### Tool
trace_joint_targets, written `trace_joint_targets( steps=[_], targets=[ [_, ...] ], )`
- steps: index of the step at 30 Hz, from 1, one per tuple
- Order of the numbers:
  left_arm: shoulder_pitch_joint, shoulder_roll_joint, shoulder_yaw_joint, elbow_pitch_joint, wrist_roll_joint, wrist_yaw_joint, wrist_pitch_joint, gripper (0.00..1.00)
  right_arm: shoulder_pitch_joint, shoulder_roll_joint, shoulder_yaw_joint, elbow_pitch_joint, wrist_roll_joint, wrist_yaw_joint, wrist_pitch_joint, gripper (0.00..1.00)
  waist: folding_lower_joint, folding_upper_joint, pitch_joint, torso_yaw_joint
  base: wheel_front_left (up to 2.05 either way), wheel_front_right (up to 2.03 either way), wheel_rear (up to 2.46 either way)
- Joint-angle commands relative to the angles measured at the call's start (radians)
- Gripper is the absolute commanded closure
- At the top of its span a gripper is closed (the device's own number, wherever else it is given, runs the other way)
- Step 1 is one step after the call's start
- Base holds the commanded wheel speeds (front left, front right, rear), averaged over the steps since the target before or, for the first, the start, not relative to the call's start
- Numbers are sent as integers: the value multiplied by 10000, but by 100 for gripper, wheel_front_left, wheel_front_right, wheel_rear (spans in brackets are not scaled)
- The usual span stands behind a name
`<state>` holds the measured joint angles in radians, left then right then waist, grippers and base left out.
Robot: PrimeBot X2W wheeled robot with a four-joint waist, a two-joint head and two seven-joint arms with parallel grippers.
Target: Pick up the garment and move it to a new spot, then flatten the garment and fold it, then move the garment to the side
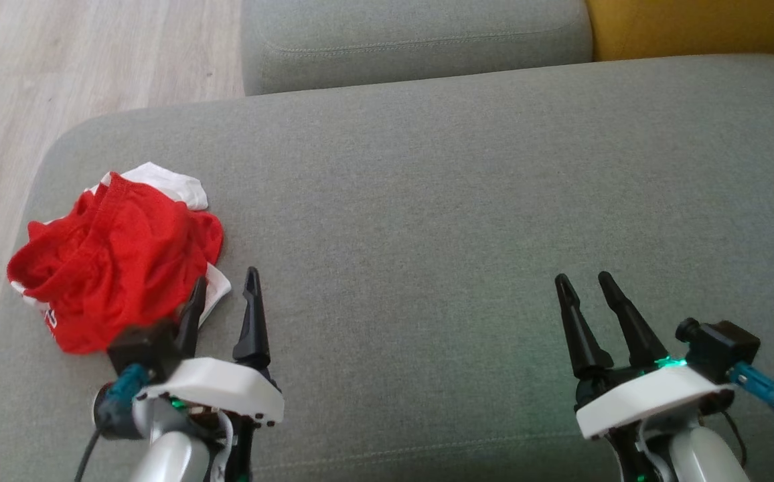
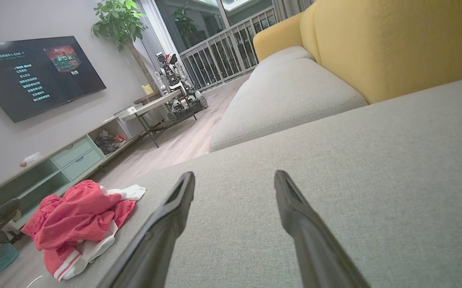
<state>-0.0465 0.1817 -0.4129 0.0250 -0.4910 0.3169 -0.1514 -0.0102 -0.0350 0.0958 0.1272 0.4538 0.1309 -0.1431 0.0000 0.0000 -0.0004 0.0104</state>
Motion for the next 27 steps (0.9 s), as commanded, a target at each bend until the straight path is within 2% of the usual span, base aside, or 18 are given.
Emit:
trace_joint_targets(
  steps=[1, 15, 27],
  targets=[
    [-610, 174, 130, -468, 414, 67, -155, 0, -490, -104, 222, -464, -422, -1, -225, 0, 0, 0, 11, 14, 0, 0, 0],
    [-537, 86, -66, -529, 1885, 34, -534, 0, -499, -123, 323, -501, -1992, -1, -609, 0, 0, 0, 26, 73, 0, 0, 0],
    [-358, -230, 67, -350, 3100, -387, -885, 0, -513, -141, 275, -258, -3513, -2, -965, 0, 0, 0, 30, 115, 0, 0, 0]
  ],
)
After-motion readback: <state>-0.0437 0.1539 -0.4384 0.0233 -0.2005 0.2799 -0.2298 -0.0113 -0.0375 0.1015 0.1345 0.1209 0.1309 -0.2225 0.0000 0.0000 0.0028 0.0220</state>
